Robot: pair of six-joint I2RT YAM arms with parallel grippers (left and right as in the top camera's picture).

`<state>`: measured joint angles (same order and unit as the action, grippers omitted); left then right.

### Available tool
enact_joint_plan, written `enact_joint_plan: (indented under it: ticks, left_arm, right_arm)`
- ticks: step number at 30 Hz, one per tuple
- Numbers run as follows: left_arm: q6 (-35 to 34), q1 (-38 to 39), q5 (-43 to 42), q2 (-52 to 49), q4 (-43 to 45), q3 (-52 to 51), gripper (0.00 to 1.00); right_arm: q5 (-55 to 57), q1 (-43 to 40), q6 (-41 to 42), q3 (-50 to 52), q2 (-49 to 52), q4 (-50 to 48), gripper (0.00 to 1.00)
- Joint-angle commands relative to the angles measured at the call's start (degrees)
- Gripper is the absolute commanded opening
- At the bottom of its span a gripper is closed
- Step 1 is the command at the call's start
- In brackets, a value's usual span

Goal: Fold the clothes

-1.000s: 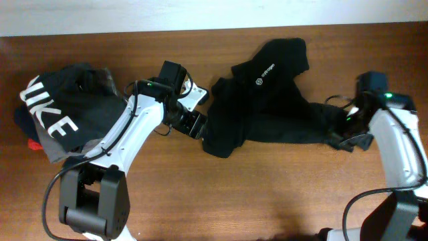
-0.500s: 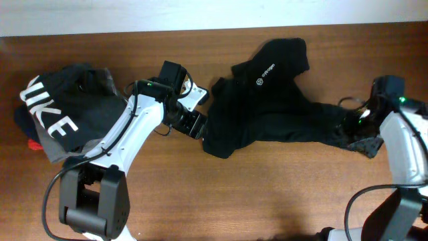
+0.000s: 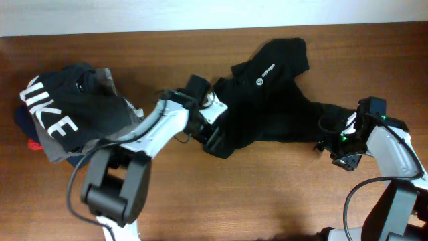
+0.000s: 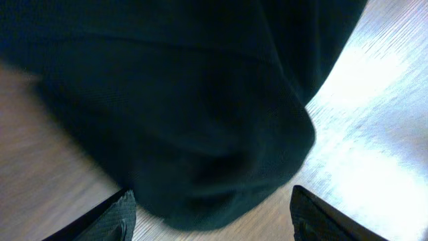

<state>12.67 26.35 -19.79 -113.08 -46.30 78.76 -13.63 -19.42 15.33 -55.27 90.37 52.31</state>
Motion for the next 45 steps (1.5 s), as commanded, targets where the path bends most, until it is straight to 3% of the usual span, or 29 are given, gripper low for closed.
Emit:
enact_joint_plan:
  ticks: [1,3,4,5,11,15,17,23,30,35,40,45]
  left_arm:
    - [1.3,1.4,2.1,-3.4,0.7,-0.6,0.68]
    - [1.3,1.6,2.1,-4.3,0.9,-0.6,0.30]
    - [1.0,1.6,2.1,-4.3,0.8,-0.6,0.06]
    - [0.4,1.4,2.4,-4.0,0.3,-0.2,0.00]
    - [-10.9,-3.0,7.5,0.3,-5.4,4.0,0.00]
    - [-16.8,-8.3,12.9,5.1,-5.6,4.3,0.00]
    - [-18.2,-11.1,13.0,6.6,-5.6,4.3,0.00]
    - [-18.5,-15.8,13.0,7.4,-7.4,4.2,0.01]
    - [-18.4,-16.0,13.2,7.4,-7.6,4.2,0.00]
    - [-18.4,-16.0,13.2,7.4,-8.5,4.2,0.01]
    - [-18.4,-16.0,13.2,7.4,-8.7,4.2,0.01]
    - [-18.4,-16.0,13.2,7.4,-8.8,4.2,0.01]
  right_arm:
    - [-4.2,0.0,-4.6,0.0,0.1,0.3,0.70]
    - [-4.3,0.0,-4.6,0.0,0.1,0.3,0.70]
    - [-4.2,0.0,-4.6,0.0,0.1,0.3,0.70]
    - [-4.2,0.0,-4.6,0.0,0.1,0.3,0.70]
    - [-3.5,0.0,-2.6,0.0,0.1,0.3,0.69]
    - [-3.6,0.0,-1.2,0.6,0.1,0.3,0.53]
    - [-3.7,0.0,-0.3,1.4,0.1,0.2,0.50]
    - [-6.1,1.1,0.2,5.9,0.1,-4.3,0.41]
    - [-14.2,5.9,0.2,11.4,0.1,-16.4,0.35]
    - [-17.9,8.2,0.2,11.4,0.1,-19.0,0.28]
    - [-25.0,8.2,-3.3,11.2,0.1,-21.0,0.27]
    - [-12.3,6.7,-2.8,9.0,-0.2,-11.3,0.37]
